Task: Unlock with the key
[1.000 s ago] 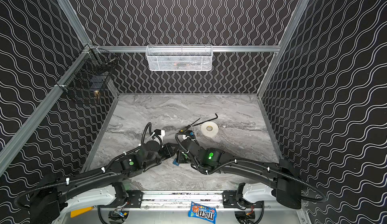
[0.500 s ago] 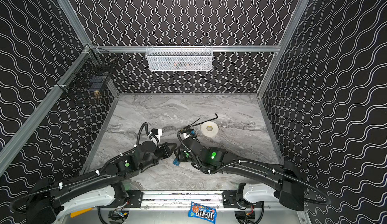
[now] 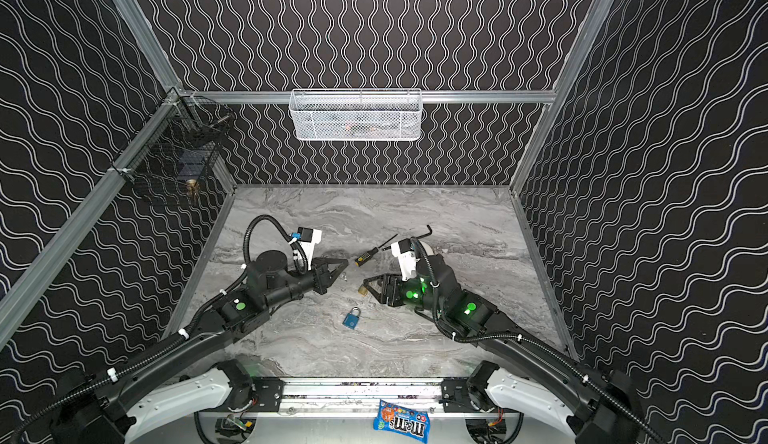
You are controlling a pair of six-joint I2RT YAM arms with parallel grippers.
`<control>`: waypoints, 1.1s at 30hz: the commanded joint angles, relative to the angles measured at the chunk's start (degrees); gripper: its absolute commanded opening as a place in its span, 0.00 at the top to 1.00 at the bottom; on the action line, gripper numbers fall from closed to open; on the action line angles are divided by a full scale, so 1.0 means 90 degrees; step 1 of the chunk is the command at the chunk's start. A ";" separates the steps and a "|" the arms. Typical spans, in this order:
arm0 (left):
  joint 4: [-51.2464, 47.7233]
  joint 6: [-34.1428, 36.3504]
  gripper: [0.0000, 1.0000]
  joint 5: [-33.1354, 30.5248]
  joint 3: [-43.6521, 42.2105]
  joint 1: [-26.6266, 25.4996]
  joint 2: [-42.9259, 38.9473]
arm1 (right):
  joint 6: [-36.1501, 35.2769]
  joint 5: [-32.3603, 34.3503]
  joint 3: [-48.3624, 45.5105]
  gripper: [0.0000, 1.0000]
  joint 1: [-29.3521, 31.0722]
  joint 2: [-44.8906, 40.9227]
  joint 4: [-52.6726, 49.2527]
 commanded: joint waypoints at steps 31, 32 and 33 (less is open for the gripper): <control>0.1209 0.0608 1.00 0.1741 0.0606 0.0052 0.0688 | -0.0587 -0.2429 -0.0166 0.69 -0.0519 0.1012 0.3288; 0.1125 0.0645 1.00 0.1757 0.0642 0.0047 0.0702 | -0.0604 -0.2437 -0.0156 0.71 -0.0538 0.1000 0.3242; 0.1077 0.0661 1.00 0.1791 0.0668 0.0048 0.0713 | -0.0603 -0.2428 -0.0160 0.74 -0.0562 0.0982 0.3268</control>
